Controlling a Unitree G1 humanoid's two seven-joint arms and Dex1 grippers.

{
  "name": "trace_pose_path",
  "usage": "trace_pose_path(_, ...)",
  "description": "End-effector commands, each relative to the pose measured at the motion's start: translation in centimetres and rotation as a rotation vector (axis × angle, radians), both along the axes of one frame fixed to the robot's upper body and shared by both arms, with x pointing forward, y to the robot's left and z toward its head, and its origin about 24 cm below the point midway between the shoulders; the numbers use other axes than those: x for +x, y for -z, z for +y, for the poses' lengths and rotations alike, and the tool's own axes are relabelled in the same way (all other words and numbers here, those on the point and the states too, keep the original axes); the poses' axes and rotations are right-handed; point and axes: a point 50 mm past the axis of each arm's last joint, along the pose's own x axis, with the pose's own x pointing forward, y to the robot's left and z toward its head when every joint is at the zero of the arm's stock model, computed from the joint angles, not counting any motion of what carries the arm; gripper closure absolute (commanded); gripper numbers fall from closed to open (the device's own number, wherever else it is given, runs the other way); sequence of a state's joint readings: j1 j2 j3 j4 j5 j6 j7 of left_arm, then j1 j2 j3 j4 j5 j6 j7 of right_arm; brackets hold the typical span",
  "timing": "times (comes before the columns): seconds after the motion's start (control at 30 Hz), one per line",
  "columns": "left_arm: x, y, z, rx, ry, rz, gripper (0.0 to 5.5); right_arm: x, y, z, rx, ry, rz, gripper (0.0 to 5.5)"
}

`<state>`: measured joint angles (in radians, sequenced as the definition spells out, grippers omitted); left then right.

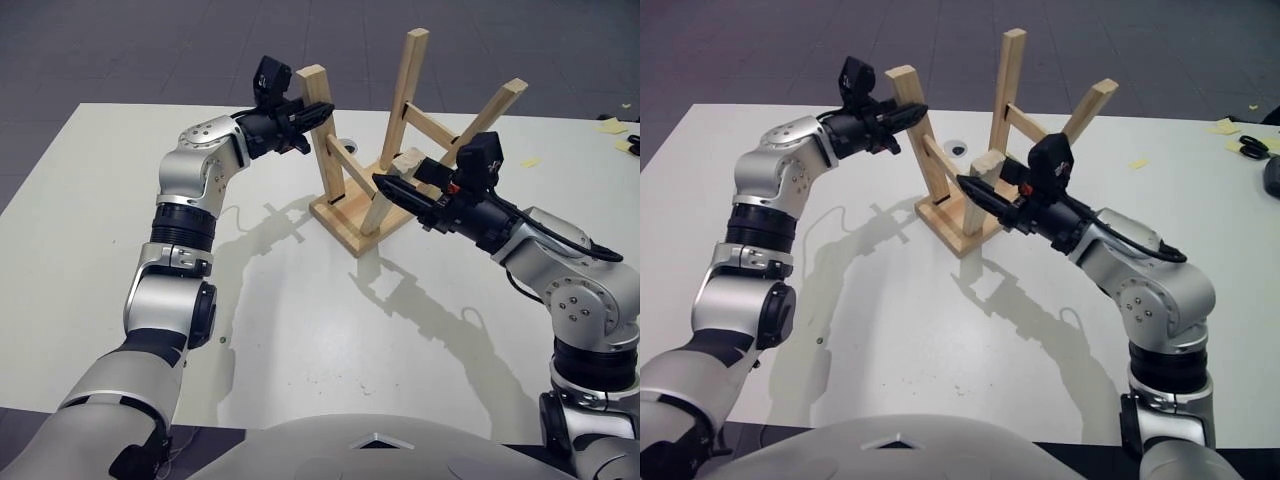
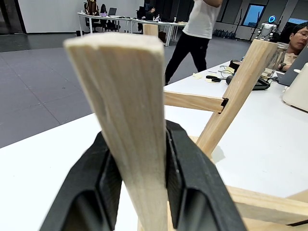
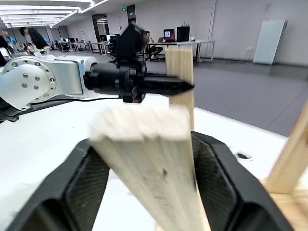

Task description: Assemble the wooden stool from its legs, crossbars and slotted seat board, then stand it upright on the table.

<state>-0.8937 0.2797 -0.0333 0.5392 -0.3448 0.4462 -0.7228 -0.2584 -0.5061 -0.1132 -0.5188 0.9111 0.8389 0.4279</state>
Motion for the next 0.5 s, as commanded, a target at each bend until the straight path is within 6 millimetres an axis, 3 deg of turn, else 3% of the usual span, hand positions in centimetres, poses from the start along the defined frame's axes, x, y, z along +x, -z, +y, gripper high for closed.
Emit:
trace_pose_path(0.03,-0.3,2.4,-0.1,0.088,-0.005,0.064,4.45,-1.0,-2.0,0.2,0.24,-0.186,0.042,1.95)
trace_pose_path(0.17,-0.5,2.1,-0.3,0.088,0.016,0.049,4.45,-1.0,-5.4,-1.0,0.479,-0.264,0.012,1.32)
trace_pose_path(0.3,-0.6,1.9,-0.4,0.094,0.04,0.038,4.45,0.5,-7.3,-1.9,0.55,-0.175,-0.031,0.65)
trace_pose_path(0.4,-1.0,1.7,-0.6,0.088,0.078,0.024,4.45,2.4,-7.6,-2.1,0.542,-0.04,-0.036,0.12)
trace_pose_path(0.5,-1.4,1.6,-0.9,0.084,0.119,0.014,4.45,4.5,-5.6,-1.4,0.397,0.077,-0.012,0.1)
